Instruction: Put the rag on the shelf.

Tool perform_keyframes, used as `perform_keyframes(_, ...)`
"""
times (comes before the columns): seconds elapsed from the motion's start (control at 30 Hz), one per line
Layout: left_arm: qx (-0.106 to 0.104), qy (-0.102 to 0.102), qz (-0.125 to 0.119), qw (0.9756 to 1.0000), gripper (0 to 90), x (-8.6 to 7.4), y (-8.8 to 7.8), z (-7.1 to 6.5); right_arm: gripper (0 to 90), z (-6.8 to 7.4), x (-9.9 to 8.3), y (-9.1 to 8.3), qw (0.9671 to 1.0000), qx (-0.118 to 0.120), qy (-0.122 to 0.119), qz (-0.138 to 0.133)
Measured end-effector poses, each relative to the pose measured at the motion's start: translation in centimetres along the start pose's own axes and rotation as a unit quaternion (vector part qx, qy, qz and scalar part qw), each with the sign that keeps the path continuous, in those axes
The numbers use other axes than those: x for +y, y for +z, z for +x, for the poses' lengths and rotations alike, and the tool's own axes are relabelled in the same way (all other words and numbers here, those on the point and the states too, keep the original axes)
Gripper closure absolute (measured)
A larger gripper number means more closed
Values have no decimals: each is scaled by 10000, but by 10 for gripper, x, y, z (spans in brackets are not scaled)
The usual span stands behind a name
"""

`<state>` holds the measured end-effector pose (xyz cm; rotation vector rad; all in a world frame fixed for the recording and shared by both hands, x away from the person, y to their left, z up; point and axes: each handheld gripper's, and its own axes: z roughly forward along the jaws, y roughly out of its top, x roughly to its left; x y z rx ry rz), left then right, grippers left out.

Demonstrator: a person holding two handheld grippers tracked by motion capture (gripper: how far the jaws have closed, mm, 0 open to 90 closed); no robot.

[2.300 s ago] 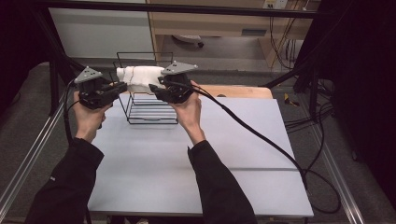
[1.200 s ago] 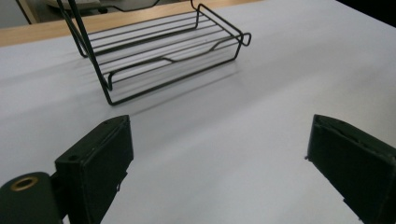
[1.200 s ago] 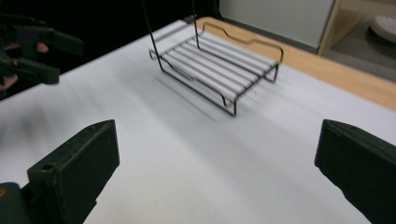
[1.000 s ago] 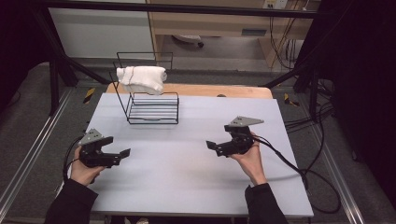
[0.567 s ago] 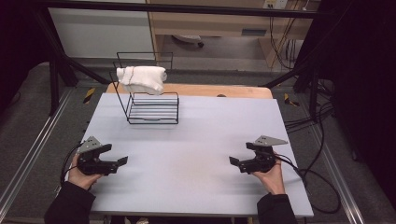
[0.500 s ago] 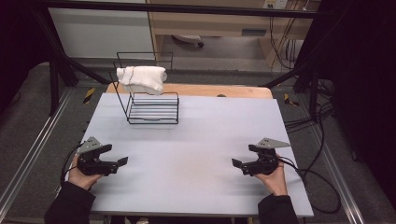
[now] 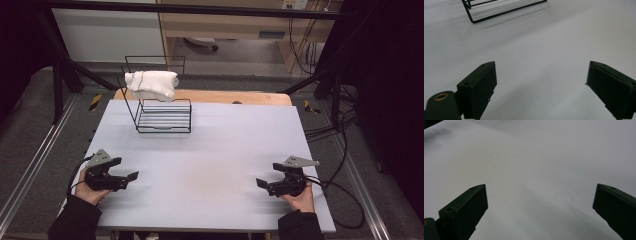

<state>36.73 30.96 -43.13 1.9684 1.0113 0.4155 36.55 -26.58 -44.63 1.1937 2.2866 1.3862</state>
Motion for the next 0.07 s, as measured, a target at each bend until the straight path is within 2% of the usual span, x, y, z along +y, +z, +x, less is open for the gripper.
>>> perform_keyframes(0.07, 8, 23, 29, 10000, 91, -1, 1, 0, 4, 0, -1, 0, 10000, -6, 25, 12)
